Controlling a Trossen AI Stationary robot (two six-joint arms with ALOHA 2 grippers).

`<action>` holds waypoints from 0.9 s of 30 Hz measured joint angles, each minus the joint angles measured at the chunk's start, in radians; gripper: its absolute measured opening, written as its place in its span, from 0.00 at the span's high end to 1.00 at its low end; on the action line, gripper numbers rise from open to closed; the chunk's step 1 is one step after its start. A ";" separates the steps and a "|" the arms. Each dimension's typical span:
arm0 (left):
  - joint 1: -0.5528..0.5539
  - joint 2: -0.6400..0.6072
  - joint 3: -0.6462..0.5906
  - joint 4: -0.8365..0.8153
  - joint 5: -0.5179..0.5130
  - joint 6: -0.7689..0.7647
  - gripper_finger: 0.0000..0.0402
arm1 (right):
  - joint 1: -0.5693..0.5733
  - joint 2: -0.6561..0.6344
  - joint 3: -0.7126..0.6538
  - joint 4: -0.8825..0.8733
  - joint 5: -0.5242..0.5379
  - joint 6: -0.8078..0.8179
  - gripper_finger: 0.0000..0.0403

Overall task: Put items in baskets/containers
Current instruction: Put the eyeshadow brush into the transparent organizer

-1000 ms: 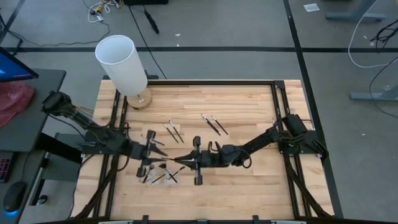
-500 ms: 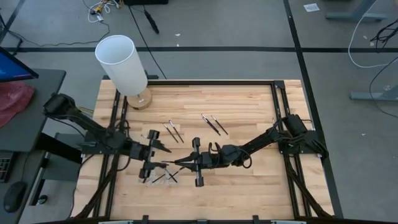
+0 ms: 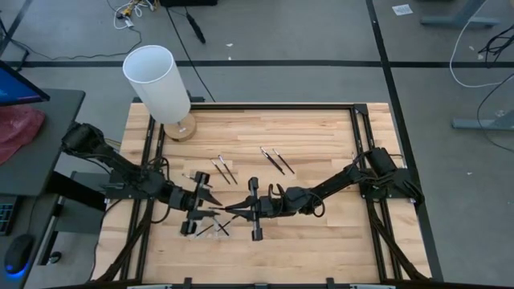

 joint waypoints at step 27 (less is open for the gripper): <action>-0.252 -0.215 0.374 -1.116 -0.254 -0.156 0.94 | 0.048 -0.041 0.001 -0.111 0.157 -0.072 0.76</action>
